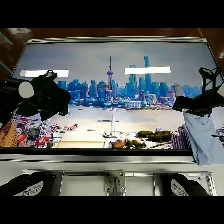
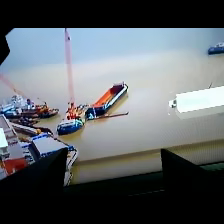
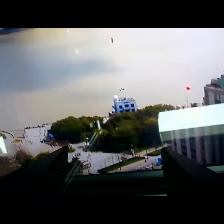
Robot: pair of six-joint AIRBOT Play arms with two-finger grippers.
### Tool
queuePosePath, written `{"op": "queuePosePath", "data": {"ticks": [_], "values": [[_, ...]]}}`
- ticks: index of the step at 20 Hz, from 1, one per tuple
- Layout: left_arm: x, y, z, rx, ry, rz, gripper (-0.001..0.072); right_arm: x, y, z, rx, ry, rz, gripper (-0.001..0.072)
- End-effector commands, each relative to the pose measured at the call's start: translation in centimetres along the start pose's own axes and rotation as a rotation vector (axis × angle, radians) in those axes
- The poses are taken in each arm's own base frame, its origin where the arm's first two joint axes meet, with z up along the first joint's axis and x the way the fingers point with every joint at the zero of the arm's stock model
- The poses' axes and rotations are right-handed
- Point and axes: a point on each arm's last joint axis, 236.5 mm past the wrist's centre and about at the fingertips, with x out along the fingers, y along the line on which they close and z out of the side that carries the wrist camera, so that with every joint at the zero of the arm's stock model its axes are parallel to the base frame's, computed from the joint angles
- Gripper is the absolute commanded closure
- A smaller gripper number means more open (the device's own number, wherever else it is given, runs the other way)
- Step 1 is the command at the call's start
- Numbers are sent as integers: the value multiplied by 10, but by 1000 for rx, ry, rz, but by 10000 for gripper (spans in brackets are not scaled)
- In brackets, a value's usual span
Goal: Fold the shirts.
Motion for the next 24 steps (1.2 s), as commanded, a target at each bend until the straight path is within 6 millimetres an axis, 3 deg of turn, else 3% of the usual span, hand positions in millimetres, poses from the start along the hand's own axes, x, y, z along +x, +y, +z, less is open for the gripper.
{"op": "queuePosePath", "data": {"ticks": [1,5,9,11,14,15,16,20,22,24], "values": [[0,0,0,0,1,1,6,0,1,4,-1,-18,1,18],[0,-5,0,-7,1,-22,5,0,2,2,2,-8,9,18],[-1,-29,4,-33,-14,-124,6,0,11,-3,7,15,46,18],[-1,-32,30,-46,-117,-140,6,0,11,-5,-5,22,43,18],[2,-34,47,-57,-179,-153,16,-1,10,-11,-49,48,43,18],[5,-24,56,-60,-209,-114,16,-1,10,-11,-58,47,42,18],[7,3,71,-137,-249,-34,12,0,10,-11,-58,44,41,18],[-22,128,138,-420,-362,127,1,0,11,-12,-53,50,46,19],[-20,173,148,-504,-315,156,3,-1,11,-16,-55,65,45,18],[5,205,142,-510,-203,183,2,-1,11,-16,-54,67,46,19]]}}
